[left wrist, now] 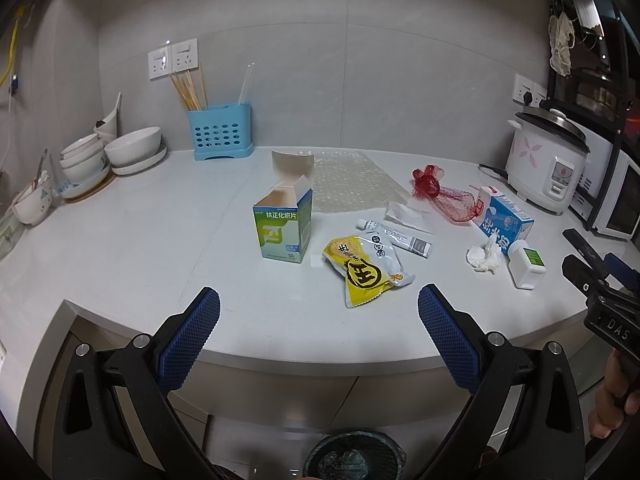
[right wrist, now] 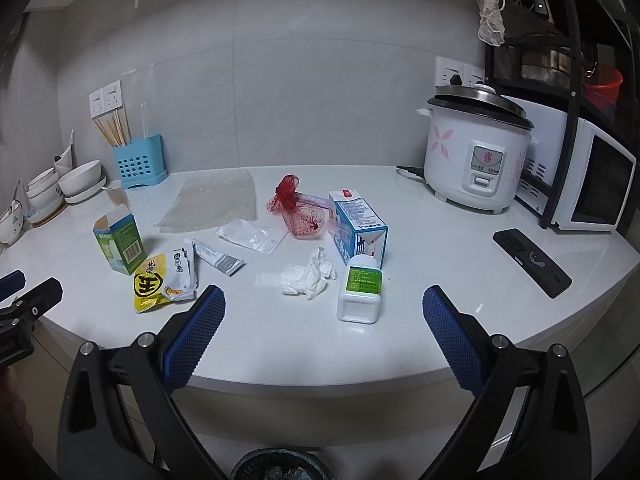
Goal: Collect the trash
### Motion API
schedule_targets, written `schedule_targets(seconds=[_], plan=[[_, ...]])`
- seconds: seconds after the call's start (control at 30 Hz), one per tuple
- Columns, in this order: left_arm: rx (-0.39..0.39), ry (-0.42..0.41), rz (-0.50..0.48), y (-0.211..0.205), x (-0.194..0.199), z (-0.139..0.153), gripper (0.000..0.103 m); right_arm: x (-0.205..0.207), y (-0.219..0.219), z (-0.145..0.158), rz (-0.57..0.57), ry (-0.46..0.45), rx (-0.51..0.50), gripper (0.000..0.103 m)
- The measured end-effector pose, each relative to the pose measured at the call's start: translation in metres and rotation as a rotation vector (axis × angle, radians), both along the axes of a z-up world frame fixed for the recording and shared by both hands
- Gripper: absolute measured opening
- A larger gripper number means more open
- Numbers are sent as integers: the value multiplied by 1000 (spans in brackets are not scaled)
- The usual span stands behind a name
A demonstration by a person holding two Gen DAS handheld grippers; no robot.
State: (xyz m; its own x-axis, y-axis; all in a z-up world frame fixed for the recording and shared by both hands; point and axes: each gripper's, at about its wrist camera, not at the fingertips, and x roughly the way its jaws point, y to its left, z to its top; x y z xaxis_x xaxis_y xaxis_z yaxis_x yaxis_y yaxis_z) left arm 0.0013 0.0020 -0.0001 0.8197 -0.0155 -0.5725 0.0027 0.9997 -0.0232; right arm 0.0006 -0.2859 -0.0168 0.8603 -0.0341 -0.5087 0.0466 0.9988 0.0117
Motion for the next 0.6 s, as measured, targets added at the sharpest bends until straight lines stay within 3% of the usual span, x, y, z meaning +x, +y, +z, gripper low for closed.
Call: schedule_targets(seconds=[0.6], plan=[[1,-1,5,-3,-2,1,97,-1,0,0,2,7,3,95]])
